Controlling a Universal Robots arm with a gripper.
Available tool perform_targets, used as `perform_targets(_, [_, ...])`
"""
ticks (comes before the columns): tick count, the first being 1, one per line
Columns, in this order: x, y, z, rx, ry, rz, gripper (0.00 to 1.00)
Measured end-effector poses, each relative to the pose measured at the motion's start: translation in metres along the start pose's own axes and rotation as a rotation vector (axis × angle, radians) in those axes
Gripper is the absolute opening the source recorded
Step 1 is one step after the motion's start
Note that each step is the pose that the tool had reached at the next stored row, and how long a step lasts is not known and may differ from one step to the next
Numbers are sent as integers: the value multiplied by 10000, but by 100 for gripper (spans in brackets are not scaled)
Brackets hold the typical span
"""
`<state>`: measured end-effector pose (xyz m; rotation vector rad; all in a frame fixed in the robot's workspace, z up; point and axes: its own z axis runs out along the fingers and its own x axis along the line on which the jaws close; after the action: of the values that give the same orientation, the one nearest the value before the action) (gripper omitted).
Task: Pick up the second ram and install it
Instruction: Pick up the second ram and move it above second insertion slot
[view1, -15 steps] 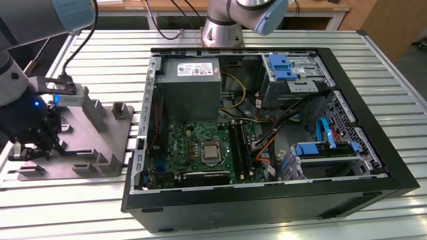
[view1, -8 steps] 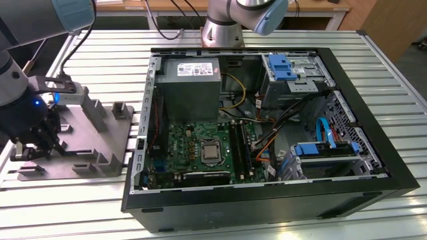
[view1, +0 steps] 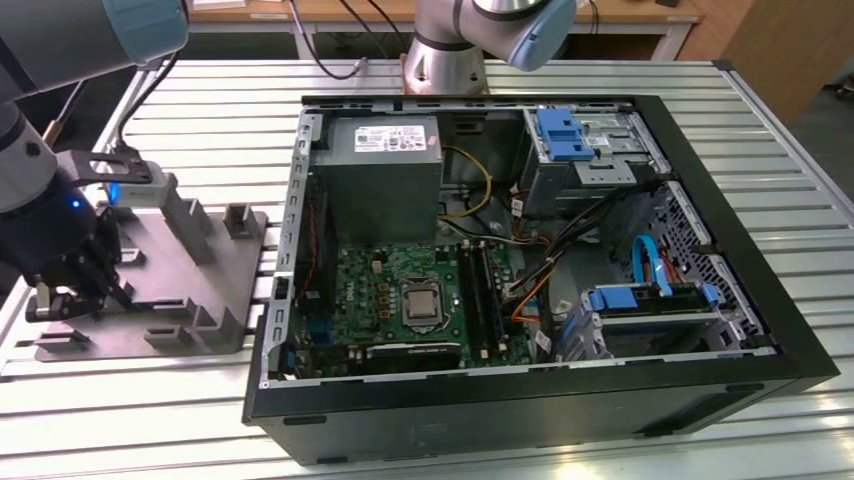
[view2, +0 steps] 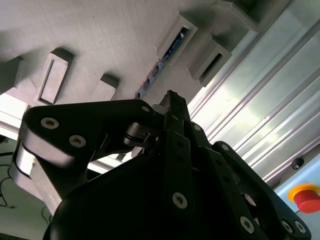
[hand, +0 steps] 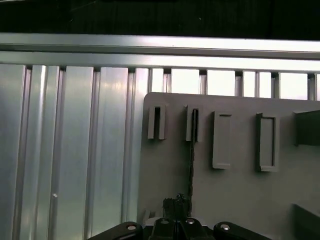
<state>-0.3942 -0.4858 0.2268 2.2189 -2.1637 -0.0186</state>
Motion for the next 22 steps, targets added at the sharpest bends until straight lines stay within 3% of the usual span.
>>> perform_targets(2, [0, 3, 7, -3, -28, 26, 10])
perform_targets(8, [-2, 18, 27, -2, -237, 316, 10])
perform_targets(12, [-2, 23, 43, -7, -271, 728, 10])
perform_targets(16, [-4, 47, 49, -8, -432, 853, 10])
perform_targets(22, [-4, 47, 50, -8, -470, 853, 10])
